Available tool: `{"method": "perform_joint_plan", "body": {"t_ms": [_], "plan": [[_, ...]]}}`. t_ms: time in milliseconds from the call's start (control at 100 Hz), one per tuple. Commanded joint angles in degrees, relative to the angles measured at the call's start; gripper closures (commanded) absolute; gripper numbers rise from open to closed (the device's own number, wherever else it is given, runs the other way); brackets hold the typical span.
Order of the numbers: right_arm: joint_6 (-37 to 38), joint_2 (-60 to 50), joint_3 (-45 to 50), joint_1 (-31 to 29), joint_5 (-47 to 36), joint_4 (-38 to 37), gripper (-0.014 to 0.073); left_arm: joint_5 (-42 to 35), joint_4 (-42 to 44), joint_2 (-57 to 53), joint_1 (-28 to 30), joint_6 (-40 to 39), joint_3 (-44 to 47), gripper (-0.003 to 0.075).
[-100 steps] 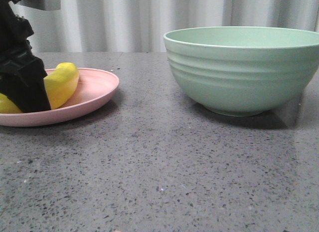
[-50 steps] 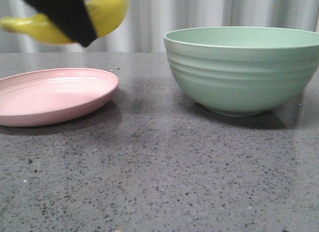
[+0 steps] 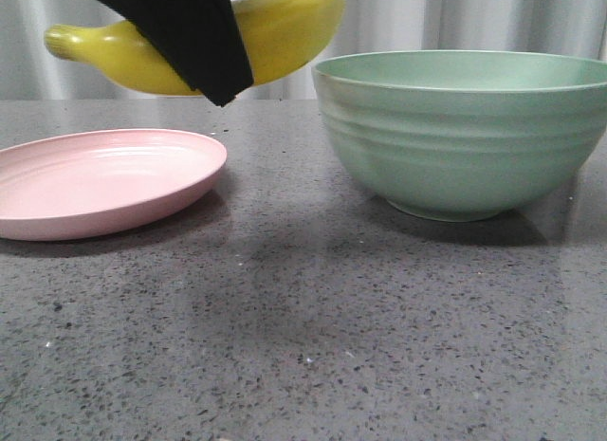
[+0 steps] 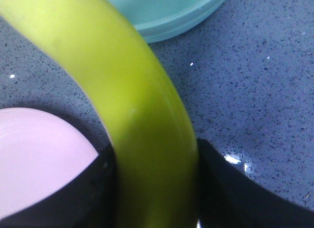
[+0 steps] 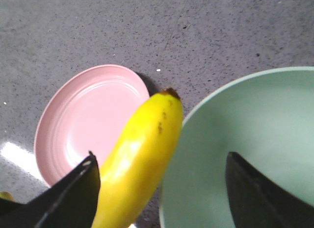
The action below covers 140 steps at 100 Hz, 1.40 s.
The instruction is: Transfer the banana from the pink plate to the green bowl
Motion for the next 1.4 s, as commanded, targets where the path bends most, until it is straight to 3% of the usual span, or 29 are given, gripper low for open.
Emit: {"method": "perform_joint_plan", "body": {"t_ms": [0, 470, 540, 700, 780, 940, 1010, 1180, 1390], "plan": [[-0.29, 1.09, -3.81, 0.12, -3.00, 4.22, 0.0134, -2.57, -0.57, -2.11, -0.43, 0.02, -2.05, 0.0741], [-0.29, 9.15, -7.87, 1.66, -1.47, 8.16, 0.0144, -2.68, -1.50, -2.11, -0.43, 0.02, -2.05, 0.0741], [-0.29, 9.15, -7.87, 1.66, -1.47, 8.16, 0.0215, -2.68, -1.50, -2.11, -0.43, 0.02, -2.05, 0.0741], [-0.29, 9.15, -7.87, 1.66, -1.36, 8.16, 0.0534, -2.56, -1.50, -2.11, -0.43, 0.02, -2.05, 0.0736], [-0.29, 9.15, -7.87, 1.66, -1.36, 8.16, 0.0668, -2.56, -1.50, -2.11, -0.43, 0.02, -2.05, 0.0661], [-0.29, 9.15, -7.87, 1.66, -1.74, 8.16, 0.0665, -2.56, -1.38, -2.21, -0.43, 0.02, -2.05, 0.0337], [-0.29, 8.98, -7.87, 1.66, -2.11, 8.16, 0.0665, -2.31, -0.18, -2.71, -0.43, 0.02, -2.17, 0.0265], [-0.29, 6.70, -7.87, -0.71, -4.36, 8.16, 0.0665, -1.64, 5.02, -5.64, -0.29, -2.41, -3.85, 0.0258], [-0.29, 2.75, -7.96, -8.39, -4.75, 5.85, 0.0665, -0.93, 6.09, -8.64, -0.28, -3.18, -6.57, 0.0258]]}}
